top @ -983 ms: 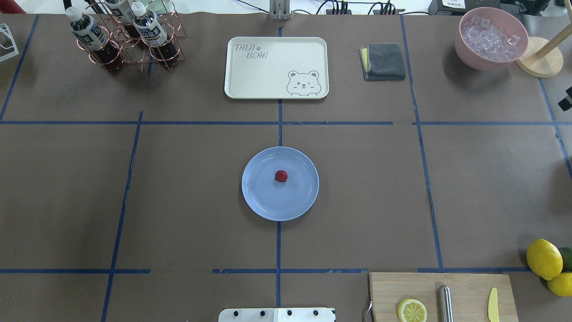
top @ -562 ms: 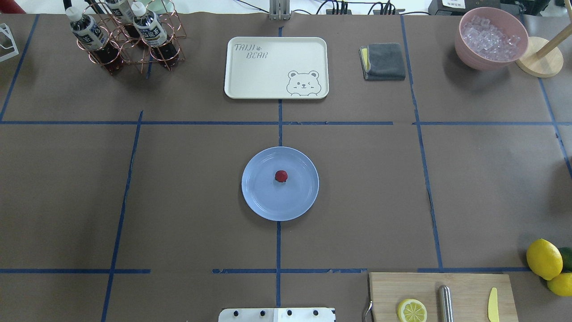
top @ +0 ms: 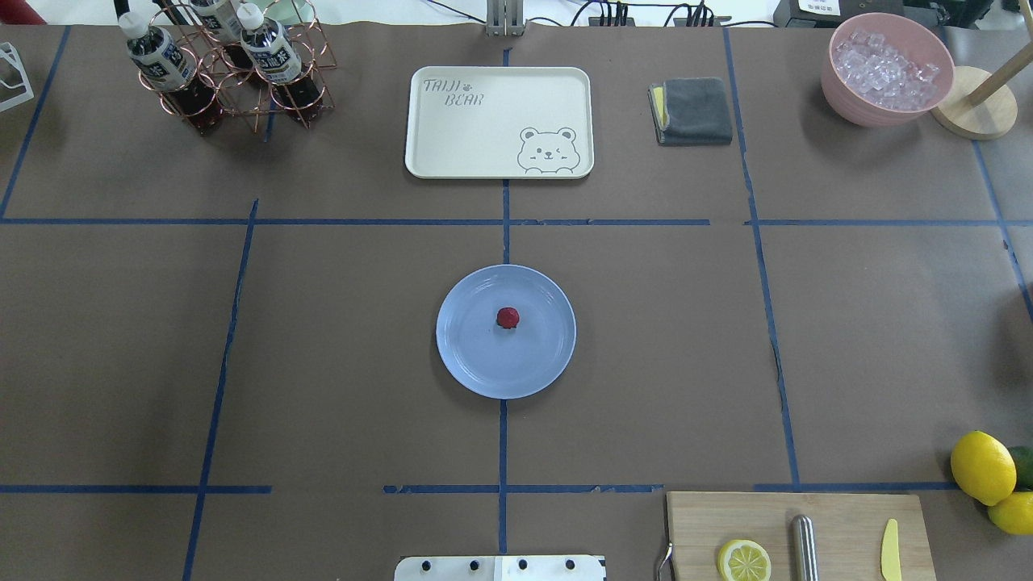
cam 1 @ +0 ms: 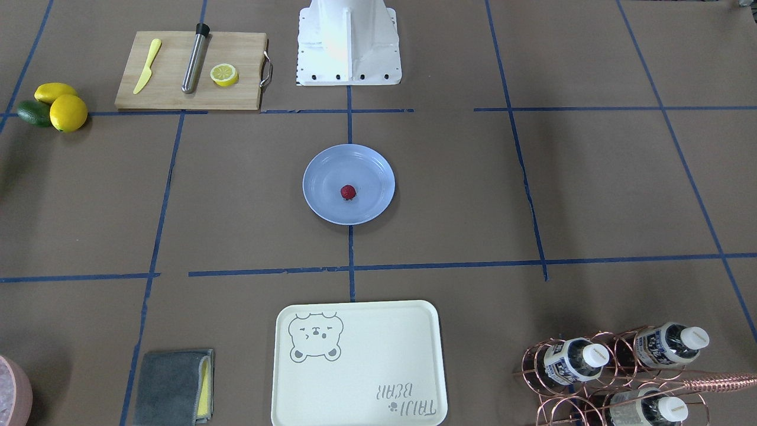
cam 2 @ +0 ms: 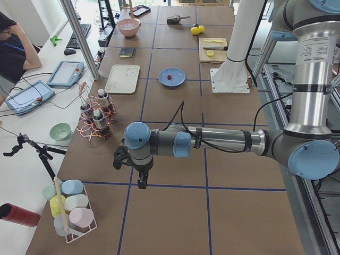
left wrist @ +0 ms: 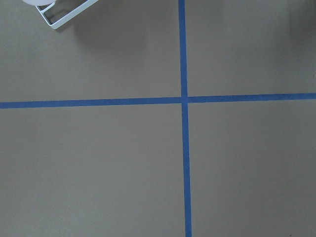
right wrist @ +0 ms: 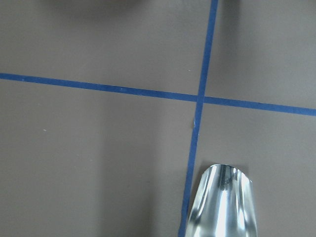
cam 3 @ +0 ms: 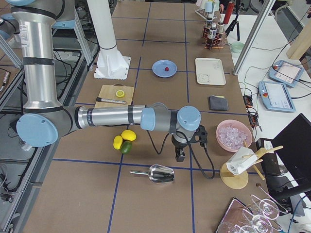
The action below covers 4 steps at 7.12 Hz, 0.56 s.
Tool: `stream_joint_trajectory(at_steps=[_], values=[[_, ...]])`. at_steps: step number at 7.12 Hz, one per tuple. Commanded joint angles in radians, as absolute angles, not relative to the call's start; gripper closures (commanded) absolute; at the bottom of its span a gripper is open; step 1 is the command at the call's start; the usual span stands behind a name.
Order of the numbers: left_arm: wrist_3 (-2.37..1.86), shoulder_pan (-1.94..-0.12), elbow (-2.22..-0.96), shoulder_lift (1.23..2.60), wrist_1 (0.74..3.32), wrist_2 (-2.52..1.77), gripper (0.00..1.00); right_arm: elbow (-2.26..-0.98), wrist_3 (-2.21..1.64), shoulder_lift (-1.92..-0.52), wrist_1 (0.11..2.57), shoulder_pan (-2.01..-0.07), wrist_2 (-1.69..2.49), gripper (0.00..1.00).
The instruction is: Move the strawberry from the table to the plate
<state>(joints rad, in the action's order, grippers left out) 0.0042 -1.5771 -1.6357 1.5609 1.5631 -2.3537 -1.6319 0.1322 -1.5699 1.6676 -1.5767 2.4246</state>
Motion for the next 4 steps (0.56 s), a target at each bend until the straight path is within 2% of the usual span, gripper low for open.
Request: stream_joint_trajectory(at_steps=[1,4], values=[[0.003,-1.577,-1.635,1.563,1.563,-2.355,0.00,-1.589,0.059,-1.611,1.568,-1.580,2.419,0.00],[0.002,-1.577,-1.634,1.563,1.563,-2.355,0.00,-1.588,0.054,-1.614,1.566,-1.580,2.419,0.00]])
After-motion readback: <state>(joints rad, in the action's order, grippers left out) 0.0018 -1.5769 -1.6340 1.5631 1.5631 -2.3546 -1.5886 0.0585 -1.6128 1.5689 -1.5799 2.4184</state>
